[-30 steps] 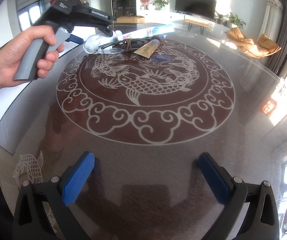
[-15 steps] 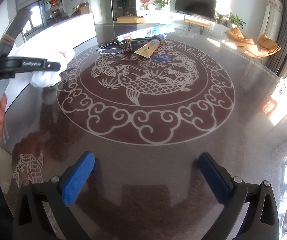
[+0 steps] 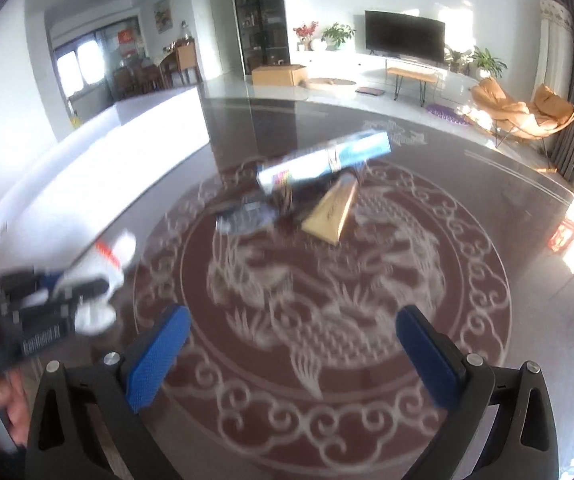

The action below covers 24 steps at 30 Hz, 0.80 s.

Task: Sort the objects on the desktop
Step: 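Grasp the black sunglasses with the right tool while the left tool holds the glove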

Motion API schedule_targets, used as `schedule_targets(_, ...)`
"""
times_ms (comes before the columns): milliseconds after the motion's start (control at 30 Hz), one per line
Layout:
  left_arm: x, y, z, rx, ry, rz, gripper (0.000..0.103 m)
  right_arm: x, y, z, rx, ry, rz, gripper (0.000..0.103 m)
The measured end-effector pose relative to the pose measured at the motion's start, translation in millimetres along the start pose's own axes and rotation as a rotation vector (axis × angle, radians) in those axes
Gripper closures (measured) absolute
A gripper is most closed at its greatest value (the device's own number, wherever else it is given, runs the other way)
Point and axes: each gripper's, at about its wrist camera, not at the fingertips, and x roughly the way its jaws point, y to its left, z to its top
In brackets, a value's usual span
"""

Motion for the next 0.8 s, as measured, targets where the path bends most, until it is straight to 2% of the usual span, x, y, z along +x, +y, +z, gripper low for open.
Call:
schedule_targets(33,-1.1,1.2,-1.6,-0.006,-0.001,-0.001,0.069,11.7,-5.8,17.4,0.055,0.016,0.030,0.021)
schedule_targets(100,-3.2,4.4,-6.7,-0.020,-0.007,-0.005,0.069,38.2,-10.8,44.6,0.131,0.077,0.059,0.039)
schedule_targets(133,-4.2,5.1,-9.1,-0.025,-0.012,-0.006,0.069,50.1,-11.8,53.7,0.157,0.107,0.065,0.044)
schedule_targets(267,-6.4,6.7,-18.5,-0.033,-0.038,0.000,0.069,80.4,5.5,70.7,0.168,0.171,0.084,0.051)
schedule_targets(367,-6.2,4.2,-22.1,-0.029,-0.053,0.009,0.069,101.4,24.8,67.9,0.136,0.244,0.024,0.053)
schedule_targets(467,-7.5,5.0,-25.2,-0.026,-0.066,0.005,0.069,114.2,34.5,63.0,0.092,0.263,-0.036,0.054)
schedule_targets(500,-8.0,5.7,-26.8,-0.026,-0.072,0.000,0.069,115.1,36.1,60.8,0.071,0.256,-0.049,0.060)
schedule_targets(533,-9.1,6.6,-28.4,-0.025,-0.076,-0.004,0.069,113.4,37.4,59.4,0.050,0.241,-0.058,0.072)
schedule_targets(633,-12.6,9.1,-30.8,-0.036,-0.071,-0.022,0.070,99.4,35.6,50.7,0.000,0.230,-0.043,0.093)
schedule_targets(800,-18.7,7.6,-36.5,-0.050,-0.056,-0.055,0.070,51.6,39.3,23.4,-0.137,0.215,0.007,0.093)
